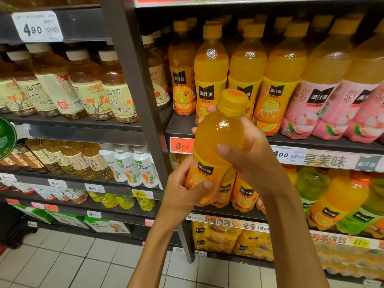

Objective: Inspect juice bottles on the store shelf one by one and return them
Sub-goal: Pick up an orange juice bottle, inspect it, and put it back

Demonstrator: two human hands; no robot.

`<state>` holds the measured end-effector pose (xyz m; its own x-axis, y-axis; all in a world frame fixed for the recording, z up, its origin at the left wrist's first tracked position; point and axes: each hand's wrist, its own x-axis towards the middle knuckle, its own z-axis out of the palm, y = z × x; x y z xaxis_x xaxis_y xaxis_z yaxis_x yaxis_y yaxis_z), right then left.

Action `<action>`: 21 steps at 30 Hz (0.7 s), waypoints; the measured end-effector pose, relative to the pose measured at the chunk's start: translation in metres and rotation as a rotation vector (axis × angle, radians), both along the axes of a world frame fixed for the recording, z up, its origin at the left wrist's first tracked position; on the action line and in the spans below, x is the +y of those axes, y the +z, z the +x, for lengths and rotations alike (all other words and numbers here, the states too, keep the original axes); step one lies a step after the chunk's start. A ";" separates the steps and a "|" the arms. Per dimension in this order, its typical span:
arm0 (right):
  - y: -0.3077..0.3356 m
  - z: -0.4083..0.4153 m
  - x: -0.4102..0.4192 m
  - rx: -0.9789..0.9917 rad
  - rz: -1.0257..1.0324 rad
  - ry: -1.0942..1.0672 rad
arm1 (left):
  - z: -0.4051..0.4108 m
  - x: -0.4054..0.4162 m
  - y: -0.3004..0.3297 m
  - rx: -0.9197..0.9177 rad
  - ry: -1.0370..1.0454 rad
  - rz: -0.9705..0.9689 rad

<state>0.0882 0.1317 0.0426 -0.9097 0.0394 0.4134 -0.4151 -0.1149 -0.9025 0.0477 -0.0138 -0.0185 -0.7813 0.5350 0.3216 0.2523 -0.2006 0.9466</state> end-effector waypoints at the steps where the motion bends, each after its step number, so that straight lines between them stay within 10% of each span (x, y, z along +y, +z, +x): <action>1: 0.001 0.001 0.000 0.008 0.009 0.014 | -0.001 -0.001 0.000 0.007 -0.006 0.009; 11: 0.006 0.006 0.001 0.097 0.108 0.065 | -0.001 -0.004 -0.004 0.036 -0.049 0.003; 21: -0.014 -0.015 -0.003 -0.160 -0.291 -0.058 | 0.006 -0.003 -0.003 -0.086 -0.058 -0.137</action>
<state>0.0737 0.1292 0.0290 -0.9549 0.1887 0.2293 -0.2843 -0.3572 -0.8897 0.0536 -0.0163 -0.0215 -0.7694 0.6139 0.1762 0.1612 -0.0802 0.9837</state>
